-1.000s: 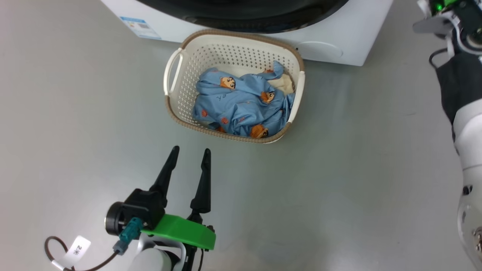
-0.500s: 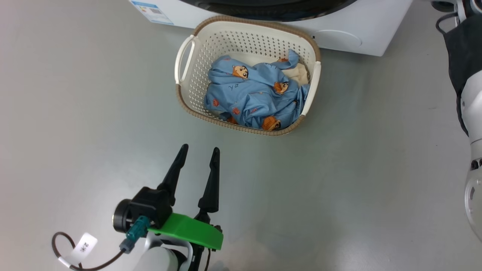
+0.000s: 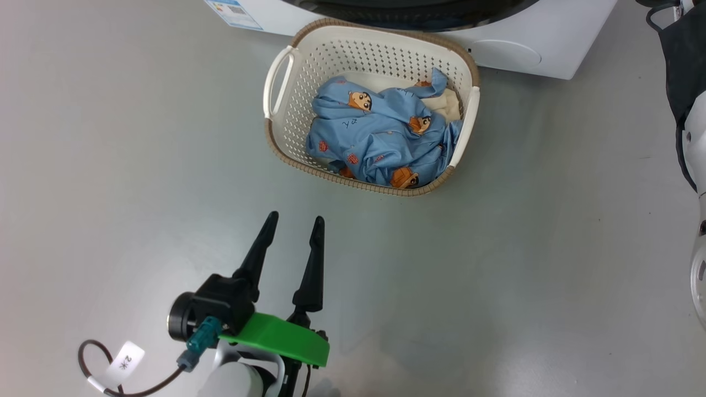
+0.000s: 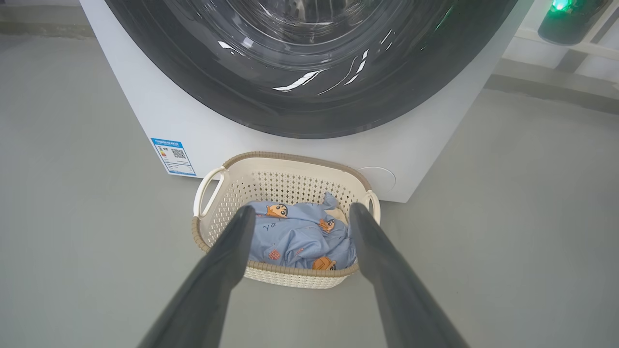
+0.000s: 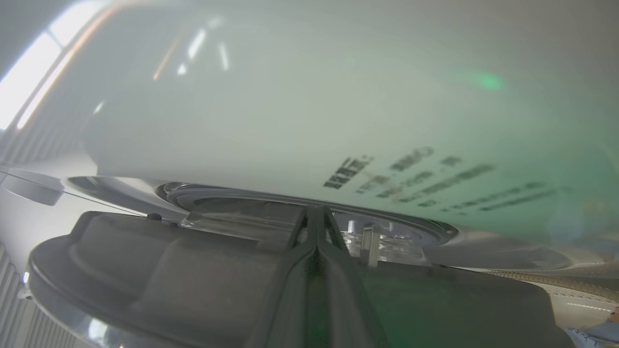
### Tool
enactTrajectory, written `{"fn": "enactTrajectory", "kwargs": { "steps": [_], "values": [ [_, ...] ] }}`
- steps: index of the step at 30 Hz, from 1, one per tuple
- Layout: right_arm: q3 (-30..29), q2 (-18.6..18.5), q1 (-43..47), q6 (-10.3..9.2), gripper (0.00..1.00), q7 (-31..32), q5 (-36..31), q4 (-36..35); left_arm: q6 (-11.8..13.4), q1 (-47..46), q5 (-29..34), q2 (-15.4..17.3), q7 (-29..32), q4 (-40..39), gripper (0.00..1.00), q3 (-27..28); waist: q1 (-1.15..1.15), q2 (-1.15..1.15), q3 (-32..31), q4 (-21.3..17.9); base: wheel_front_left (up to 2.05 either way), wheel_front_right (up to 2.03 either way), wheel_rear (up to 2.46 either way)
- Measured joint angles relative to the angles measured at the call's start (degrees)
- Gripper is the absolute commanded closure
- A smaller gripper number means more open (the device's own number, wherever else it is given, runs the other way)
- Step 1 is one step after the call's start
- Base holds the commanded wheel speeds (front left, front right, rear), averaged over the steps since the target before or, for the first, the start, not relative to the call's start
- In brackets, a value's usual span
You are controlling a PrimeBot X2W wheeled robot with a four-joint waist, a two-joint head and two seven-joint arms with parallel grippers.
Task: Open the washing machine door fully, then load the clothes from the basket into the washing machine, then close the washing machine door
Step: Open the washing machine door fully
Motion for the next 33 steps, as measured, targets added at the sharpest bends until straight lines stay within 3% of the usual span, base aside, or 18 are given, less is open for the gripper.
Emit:
{"fn": "enactTrajectory", "kwargs": {
  "steps": [20, 33],
  "values": [
    [0.87, 0.22, 0.69, -0.01, 1.00, 2.59, 2.11, 1.71, 0.26, -0.32, 0.27, -0.01, 0.00, -0.07, 0.00, 0.01, 0.00, 0.00, -2.10, -0.45, 0.00, 0.00, 0.00],
    [2.32, 2.67, 6.91, 0.00, 1.00, 4.60, 3.45, 1.94, 0.43, 0.21, 1.25, 0.01, 0.00, 0.52, 0.00, 0.22, 0.00, 0.00, -5.78, -1.13, 0.00, 0.00, 0.00]
  ]
}}
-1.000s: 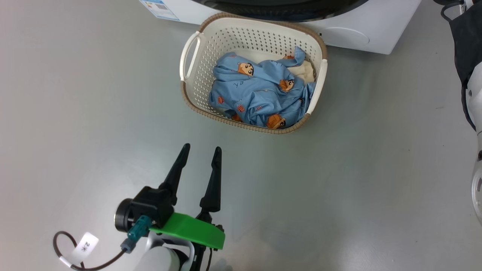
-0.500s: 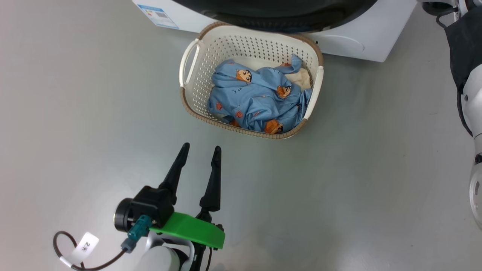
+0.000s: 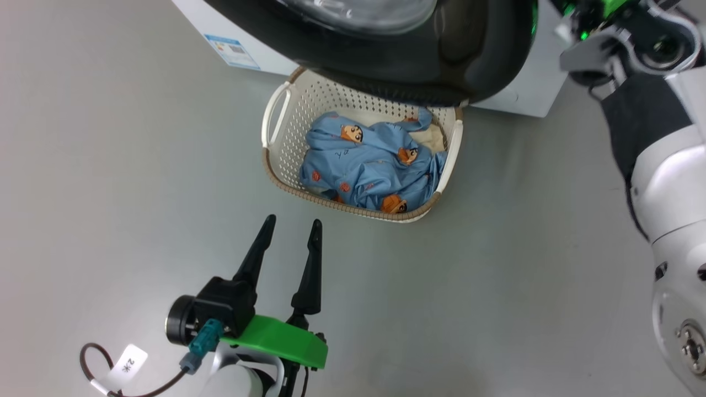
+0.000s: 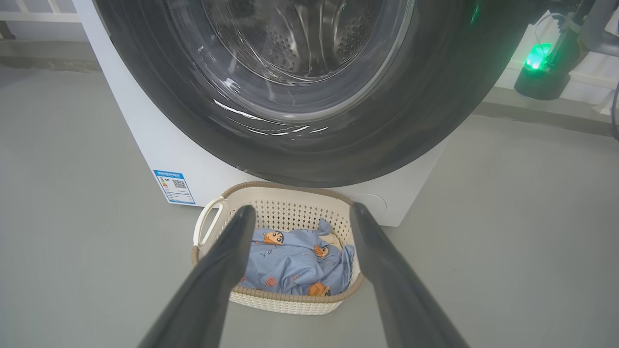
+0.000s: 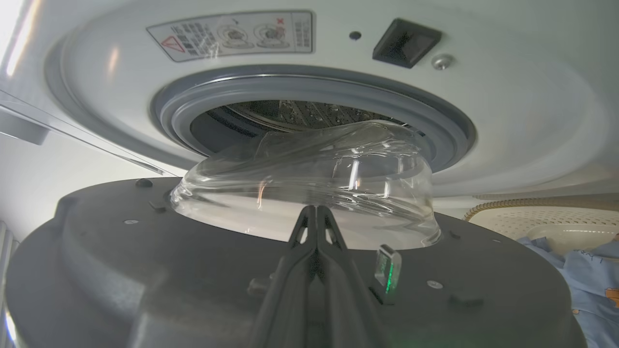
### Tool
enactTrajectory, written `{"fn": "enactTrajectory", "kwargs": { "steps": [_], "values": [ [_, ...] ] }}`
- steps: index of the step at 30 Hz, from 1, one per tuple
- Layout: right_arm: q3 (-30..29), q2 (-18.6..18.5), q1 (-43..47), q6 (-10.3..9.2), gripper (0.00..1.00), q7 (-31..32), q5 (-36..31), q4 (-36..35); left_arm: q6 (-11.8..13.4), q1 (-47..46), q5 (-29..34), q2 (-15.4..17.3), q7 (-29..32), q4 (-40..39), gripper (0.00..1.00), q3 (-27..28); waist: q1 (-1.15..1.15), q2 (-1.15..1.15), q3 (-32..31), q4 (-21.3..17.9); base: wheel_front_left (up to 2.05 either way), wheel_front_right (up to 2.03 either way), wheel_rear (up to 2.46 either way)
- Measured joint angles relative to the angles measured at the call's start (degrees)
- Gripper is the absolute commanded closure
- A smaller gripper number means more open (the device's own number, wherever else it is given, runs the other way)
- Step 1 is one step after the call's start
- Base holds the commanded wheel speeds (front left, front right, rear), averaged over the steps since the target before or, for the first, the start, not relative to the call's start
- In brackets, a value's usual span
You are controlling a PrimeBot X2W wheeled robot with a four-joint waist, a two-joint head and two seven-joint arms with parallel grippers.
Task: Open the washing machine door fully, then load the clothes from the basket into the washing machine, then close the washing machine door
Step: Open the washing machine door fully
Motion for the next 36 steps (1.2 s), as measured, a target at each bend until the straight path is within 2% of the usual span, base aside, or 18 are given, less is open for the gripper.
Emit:
{"fn": "enactTrajectory", "kwargs": {
  "steps": [17, 24, 31, 36],
  "values": [
    [4.36, 3.11, 8.37, 0.00, 1.00, 2.04, 0.70, -0.80, -0.26, 2.67, 2.19, 0.05, 0.00, 0.59, 0.00, 1.90, 0.00, 0.00, -5.73, -1.72, 0.00, 0.00, 0.00],
    [7.30, 3.41, 11.82, -0.01, 1.00, 3.04, 3.67, -1.71, -0.62, 3.72, 3.10, 0.09, 0.00, 0.92, 0.00, 2.53, 0.00, 0.00, -7.75, -2.56, 0.00, 0.00, 0.00],
    [13.62, 3.42, 15.56, -0.01, 1.00, 3.98, 9.72, -4.13, -1.10, 4.67, 3.60, 0.10, 0.00, 1.40, 0.00, 2.77, 0.00, 0.00, -9.88, -2.86, 0.00, 0.00, 0.00],
    [20.34, 3.47, 18.04, -0.01, 1.00, 3.78, 14.75, -6.20, -1.46, 5.75, 4.83, 0.16, 0.00, 1.70, 0.00, 3.13, 0.00, 0.00, -11.56, -3.01, 0.00, 0.00, 0.00]
  ]
}}
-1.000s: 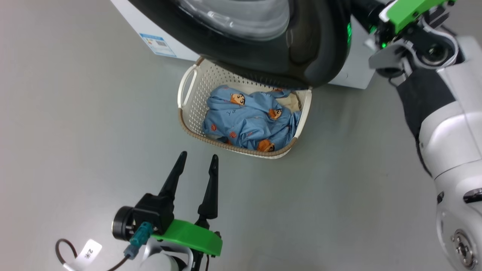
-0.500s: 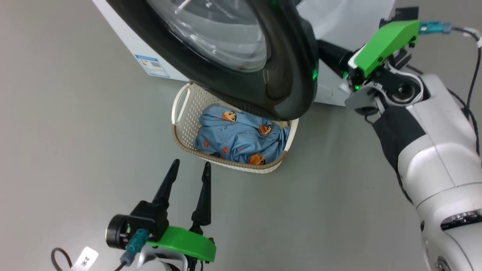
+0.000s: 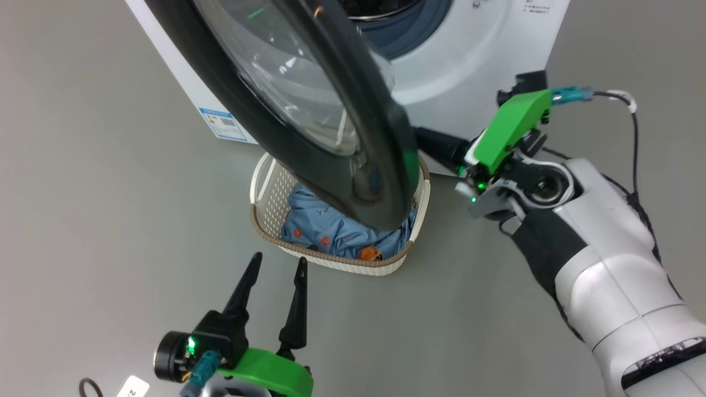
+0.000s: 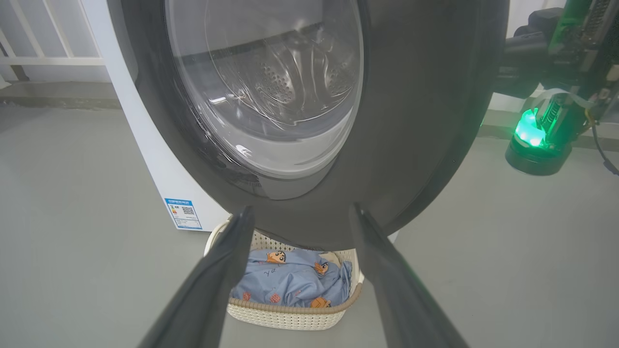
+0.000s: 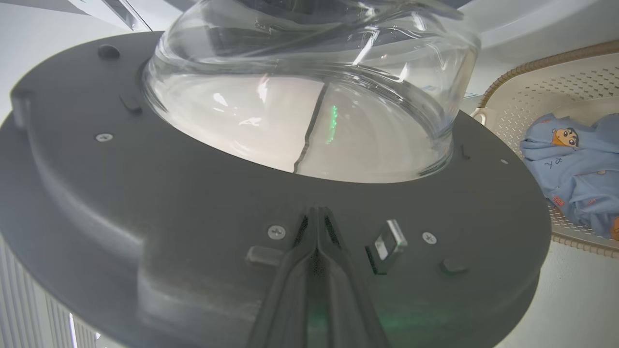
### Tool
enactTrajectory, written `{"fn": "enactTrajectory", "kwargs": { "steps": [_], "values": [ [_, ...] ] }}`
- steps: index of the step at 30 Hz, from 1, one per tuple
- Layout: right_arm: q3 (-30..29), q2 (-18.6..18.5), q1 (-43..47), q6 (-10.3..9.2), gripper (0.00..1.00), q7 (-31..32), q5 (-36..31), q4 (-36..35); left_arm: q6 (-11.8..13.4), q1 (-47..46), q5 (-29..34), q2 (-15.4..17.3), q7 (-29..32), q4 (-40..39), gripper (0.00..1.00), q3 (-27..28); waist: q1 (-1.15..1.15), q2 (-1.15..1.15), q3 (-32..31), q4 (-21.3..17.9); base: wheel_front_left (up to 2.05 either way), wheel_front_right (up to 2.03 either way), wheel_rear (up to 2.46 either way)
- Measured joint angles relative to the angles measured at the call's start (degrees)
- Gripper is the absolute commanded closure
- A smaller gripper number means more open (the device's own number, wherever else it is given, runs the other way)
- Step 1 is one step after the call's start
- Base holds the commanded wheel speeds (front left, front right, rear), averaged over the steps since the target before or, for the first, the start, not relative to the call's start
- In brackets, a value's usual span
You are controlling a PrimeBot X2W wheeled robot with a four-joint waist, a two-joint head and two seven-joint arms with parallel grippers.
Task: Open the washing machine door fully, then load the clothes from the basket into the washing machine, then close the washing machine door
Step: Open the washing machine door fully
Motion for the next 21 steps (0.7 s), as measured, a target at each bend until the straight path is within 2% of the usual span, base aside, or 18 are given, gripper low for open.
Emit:
{"fn": "enactTrajectory", "kwargs": {
  "steps": [12, 21],
  "values": [
    [11.79, 0.10, 3.80, -0.05, 1.00, -1.69, 10.18, -4.34, -0.41, 2.14, 0.88, 0.15, 0.00, 0.35, 0.00, 0.12, 0.00, 0.00, -2.78, -0.19, 0.00, 0.00, 0.00],
    [19.49, 0.20, 4.77, -0.07, 1.00, -3.64, 14.12, -7.79, -0.57, 2.59, 1.27, 0.18, 0.00, 0.40, 0.00, 0.14, 0.00, 0.00, -3.38, -0.38, 0.00, 0.00, 0.00]
  ]
}}
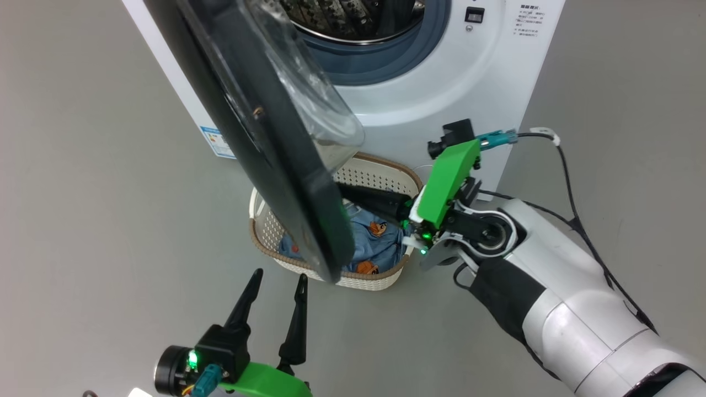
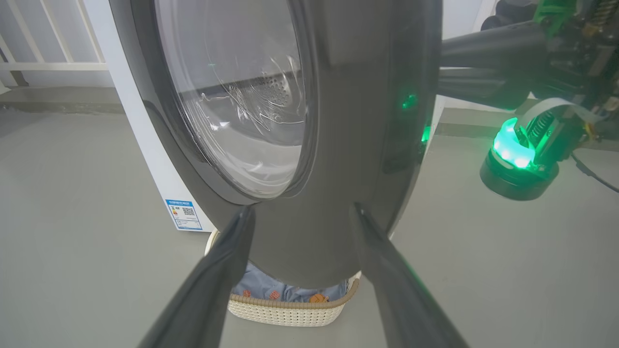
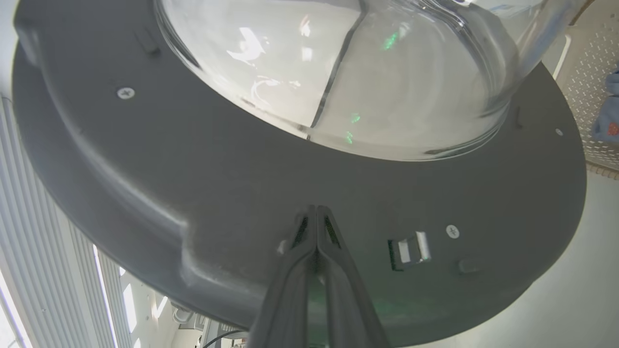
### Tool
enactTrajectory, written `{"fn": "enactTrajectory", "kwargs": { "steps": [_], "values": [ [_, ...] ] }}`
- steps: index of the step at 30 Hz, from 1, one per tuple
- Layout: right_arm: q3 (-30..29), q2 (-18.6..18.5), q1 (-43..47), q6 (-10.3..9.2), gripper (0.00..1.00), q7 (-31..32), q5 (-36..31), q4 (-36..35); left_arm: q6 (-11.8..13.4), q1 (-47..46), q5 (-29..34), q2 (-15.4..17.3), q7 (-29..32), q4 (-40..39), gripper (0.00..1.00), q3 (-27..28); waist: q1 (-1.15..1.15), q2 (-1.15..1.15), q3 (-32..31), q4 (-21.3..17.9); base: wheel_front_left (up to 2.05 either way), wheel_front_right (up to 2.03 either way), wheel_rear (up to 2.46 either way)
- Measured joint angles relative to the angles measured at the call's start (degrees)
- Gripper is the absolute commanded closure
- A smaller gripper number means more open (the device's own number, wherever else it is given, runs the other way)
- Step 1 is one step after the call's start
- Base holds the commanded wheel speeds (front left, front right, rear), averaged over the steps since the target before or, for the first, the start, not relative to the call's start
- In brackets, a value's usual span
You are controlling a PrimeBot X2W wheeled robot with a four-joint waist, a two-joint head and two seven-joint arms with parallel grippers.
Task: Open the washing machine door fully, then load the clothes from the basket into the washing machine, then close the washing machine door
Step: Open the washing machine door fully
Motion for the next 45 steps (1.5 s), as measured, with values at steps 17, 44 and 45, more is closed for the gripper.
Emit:
{"fn": "enactTrajectory", "kwargs": {
  "steps": [17, 44, 45],
  "values": [
    [5.44, 0.01, -0.08, 0.00, 1.00, -4.35, 1.83, -1.07, 0.02, 0.01, 0.01, 0.01, 0.00, 0.01, 0.00, 0.70, 0.00, 0.00, -0.37, -0.26, 0.00, 0.00, 0.00],
    [12.94, -18.53, 13.93, 0.01, 1.00, -43.13, -50.36, -8.24, -0.55, 7.55, 3.54, 0.18, 0.00, 0.45, 0.00, 12.09, 0.00, 0.00, -11.25, -11.04, 0.00, 0.00, 0.00],
    [10.88, -18.41, 14.87, 0.01, 1.00, -43.13, -52.36, -8.00, -0.57, 7.83, 3.55, 0.18, 0.00, 0.27, 0.00, 12.50, 0.00, 0.00, -11.51, -11.64, 0.00, 0.00, 0.00]
  ]
}}
